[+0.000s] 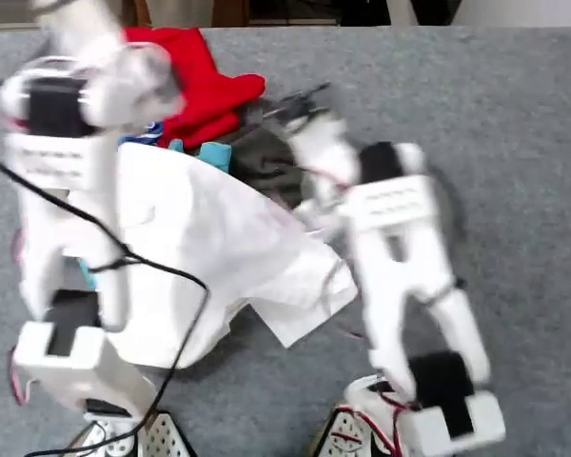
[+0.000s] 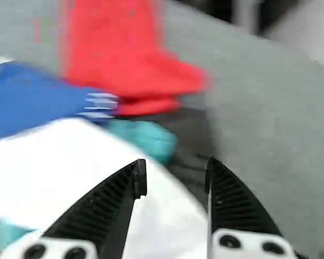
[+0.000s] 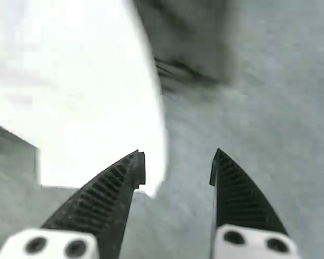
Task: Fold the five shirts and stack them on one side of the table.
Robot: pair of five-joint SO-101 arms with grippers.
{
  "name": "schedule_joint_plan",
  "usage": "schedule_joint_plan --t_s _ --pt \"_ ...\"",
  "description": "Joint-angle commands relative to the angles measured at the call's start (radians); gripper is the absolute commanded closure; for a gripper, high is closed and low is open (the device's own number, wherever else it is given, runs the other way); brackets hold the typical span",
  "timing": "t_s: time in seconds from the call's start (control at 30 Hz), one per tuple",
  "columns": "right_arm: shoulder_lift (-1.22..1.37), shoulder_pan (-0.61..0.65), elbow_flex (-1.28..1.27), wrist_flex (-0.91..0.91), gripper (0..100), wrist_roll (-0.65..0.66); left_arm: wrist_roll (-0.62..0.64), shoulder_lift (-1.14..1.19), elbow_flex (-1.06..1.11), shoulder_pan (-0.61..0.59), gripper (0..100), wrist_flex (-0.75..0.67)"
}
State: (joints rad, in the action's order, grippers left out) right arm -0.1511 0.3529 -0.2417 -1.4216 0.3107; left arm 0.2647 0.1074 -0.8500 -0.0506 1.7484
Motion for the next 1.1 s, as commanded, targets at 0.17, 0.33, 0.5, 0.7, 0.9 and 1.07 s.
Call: schedule_joint_plan --t_s 0.17,0.33,0.5,0.7,0.9,1.07 --pt "0.444 0.119 0.005 0.201 79.6 -0.052 -0.209 -0.263 0.459 -0.235 81 0.011" --pt "0.602 0.117 0.133 0.152 86.3 -0.054 -0.261 -0.374 0.666 -0.316 81 0.0" --pt "0.616 0.097 0.194 0.087 92.1 -0.054 -0.262 -0.398 0.855 -0.41 81 -0.107" --pt "0.526 -0.021 0.237 -0.058 99.6 -0.054 -0.265 -0.398 0.93 -0.489 81 -0.157" --pt "0.226 -0.237 0.294 -0.161 99.7 -0.052 -0.265 -0.397 0.939 -0.483 81 -0.157" --pt "-0.007 -0.476 0.371 -0.189 99.7 -0.046 -0.258 -0.397 0.939 -0.48 81 -0.199"
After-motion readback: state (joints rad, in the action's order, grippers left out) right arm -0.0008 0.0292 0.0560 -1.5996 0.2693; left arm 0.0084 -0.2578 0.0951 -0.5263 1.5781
